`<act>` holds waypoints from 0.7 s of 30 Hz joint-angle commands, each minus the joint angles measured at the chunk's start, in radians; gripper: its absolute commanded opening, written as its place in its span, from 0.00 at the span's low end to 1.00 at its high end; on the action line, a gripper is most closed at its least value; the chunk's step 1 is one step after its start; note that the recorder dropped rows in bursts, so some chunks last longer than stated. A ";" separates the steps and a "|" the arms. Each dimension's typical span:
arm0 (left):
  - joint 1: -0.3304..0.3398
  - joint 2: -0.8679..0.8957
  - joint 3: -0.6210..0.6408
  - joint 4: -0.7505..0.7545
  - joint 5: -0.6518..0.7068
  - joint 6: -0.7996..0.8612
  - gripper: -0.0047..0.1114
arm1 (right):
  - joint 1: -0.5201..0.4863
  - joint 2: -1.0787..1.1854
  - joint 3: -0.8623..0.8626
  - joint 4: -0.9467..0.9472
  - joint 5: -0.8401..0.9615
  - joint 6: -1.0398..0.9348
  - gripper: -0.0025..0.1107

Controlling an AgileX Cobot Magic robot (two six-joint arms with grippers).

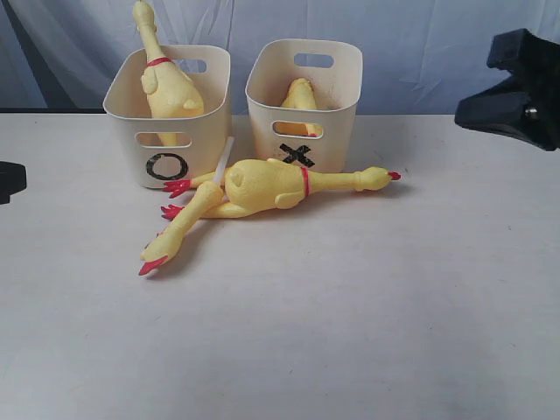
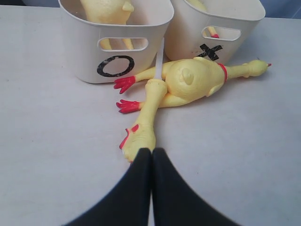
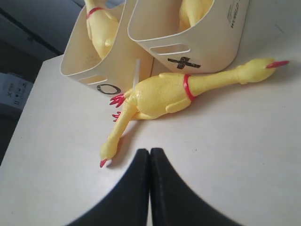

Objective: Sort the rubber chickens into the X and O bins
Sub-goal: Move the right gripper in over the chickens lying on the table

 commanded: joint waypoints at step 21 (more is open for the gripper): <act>-0.006 -0.008 0.007 -0.011 0.005 0.005 0.04 | 0.459 0.646 -0.314 0.094 -0.238 -0.018 0.01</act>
